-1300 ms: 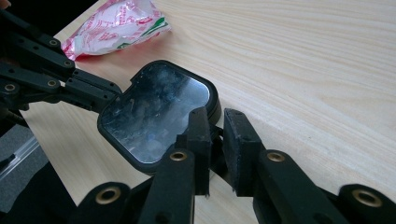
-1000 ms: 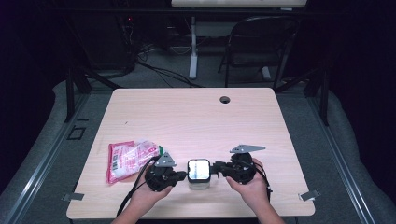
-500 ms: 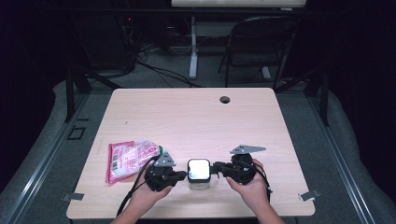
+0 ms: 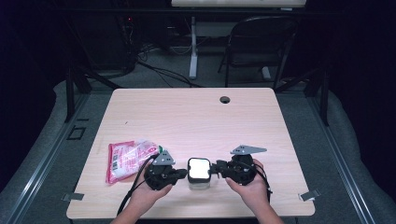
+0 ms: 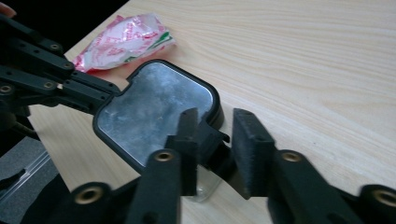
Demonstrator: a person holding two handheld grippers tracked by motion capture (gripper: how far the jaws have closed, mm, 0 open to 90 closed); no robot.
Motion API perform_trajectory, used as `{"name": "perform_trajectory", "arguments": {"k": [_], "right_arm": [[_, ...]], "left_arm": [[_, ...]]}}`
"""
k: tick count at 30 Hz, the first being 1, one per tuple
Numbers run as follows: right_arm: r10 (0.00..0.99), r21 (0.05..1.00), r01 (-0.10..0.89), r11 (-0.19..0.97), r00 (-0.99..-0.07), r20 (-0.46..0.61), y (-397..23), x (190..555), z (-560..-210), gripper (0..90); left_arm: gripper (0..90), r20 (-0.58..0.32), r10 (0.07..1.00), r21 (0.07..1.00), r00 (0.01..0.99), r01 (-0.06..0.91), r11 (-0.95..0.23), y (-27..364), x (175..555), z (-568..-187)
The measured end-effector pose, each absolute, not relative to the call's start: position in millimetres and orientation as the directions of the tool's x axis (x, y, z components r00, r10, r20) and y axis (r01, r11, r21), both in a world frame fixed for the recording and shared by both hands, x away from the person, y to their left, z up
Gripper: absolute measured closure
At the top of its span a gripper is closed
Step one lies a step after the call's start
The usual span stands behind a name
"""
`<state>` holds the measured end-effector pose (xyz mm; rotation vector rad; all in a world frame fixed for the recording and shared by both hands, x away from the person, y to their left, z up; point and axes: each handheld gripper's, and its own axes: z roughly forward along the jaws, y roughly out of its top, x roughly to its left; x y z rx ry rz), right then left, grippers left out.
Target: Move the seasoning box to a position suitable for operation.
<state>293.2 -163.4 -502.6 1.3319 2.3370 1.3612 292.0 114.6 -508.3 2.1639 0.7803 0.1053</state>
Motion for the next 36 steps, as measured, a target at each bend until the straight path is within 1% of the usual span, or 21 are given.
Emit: {"name": "perform_trajectory", "arguments": {"k": [2, 5, 10, 15, 25, 29, 36], "right_arm": [[0.734, 0.758, 0.621, 0.197, -0.607, 0.306, -162.4, 292.1, -501.4, 64.8], [0.720, 0.760, 0.612, 0.220, -0.627, 0.297, -160.3, 289.8, -500.1, 58.1], [0.694, 0.770, 0.578, 0.271, -0.672, 0.260, -153.6, 284.0, -499.4, 52.3], [0.668, 0.794, 0.530, 0.299, -0.710, 0.223, -145.5, 276.5, -496.8, 45.6], [0.648, 0.797, 0.491, 0.351, -0.742, 0.172, -134.1, 271.5, -498.6, 42.2], [0.645, 0.803, 0.477, 0.357, -0.748, 0.157, -129.2, 269.9, -499.3, 40.0], [0.652, 0.814, 0.428, 0.391, -0.754, 0.083, -121.4, 265.6, -500.5, 37.4]], "left_arm": [[85.6, -0.177, 0.567, 0.728, 0.805, 0.494, -0.475, 114.4, 292.6, -507.5], [83.8, -0.180, 0.568, 0.729, 0.803, 0.497, -0.471, 113.7, 293.1, -506.6], [80.6, -0.182, 0.565, 0.737, 0.805, 0.492, -0.464, 111.6, 294.0, -503.9], [74.1, -0.182, 0.569, 0.747, 0.802, 0.489, -0.450, 108.5, 294.1, -502.2], [62.5, -0.176, 0.588, 0.758, 0.790, 0.490, -0.431, 106.7, 294.7, -500.4], [61.0, -0.167, 0.603, 0.760, 0.780, 0.491, -0.426, 105.2, 294.9, -500.0], [59.7, -0.172, 0.602, 0.756, 0.780, 0.497, -0.427, 105.5, 295.8, -500.4]]}}
